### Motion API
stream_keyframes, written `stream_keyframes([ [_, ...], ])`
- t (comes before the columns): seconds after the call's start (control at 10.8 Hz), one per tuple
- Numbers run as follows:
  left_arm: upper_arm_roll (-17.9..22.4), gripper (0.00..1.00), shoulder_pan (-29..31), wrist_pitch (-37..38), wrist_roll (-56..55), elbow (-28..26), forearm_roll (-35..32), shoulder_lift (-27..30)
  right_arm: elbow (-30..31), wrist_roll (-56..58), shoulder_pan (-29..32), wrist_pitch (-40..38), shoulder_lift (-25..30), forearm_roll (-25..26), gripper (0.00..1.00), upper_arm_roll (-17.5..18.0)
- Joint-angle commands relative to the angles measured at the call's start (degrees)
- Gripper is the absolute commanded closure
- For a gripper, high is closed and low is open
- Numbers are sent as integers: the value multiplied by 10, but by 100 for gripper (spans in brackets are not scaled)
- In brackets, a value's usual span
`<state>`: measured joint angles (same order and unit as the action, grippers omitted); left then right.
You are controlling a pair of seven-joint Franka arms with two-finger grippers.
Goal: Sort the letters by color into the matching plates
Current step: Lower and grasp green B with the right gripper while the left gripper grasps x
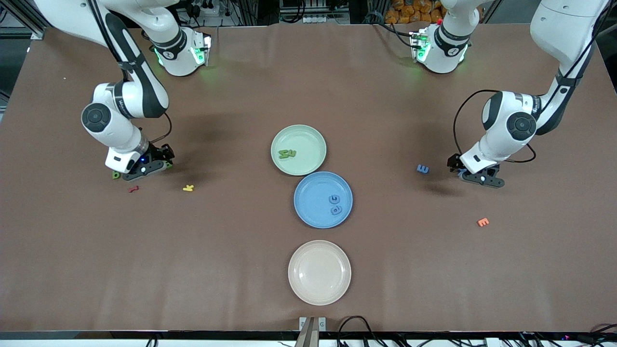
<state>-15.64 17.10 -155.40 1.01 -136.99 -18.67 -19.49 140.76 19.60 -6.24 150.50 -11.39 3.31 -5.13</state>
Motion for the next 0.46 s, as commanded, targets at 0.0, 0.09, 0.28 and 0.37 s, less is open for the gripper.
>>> stream_keyframes([
  [0.0, -5, 0, 14, -26, 5, -7, -26, -17, 11, 12, 11, 21, -22, 4, 28, 4],
  [0.09, -5, 0, 14, -26, 5, -7, -26, -19, 13, 12, 11, 21, -29, 1, 30, 4],
  [0.28, -5, 0, 14, -26, 5, -7, -26, -21, 18, 12, 11, 21, -29, -1, 31, 4],
  [0.37, -5, 0, 14, -26, 5, -7, -26, -21, 23, 12, 11, 22, -30, -2, 32, 5],
])
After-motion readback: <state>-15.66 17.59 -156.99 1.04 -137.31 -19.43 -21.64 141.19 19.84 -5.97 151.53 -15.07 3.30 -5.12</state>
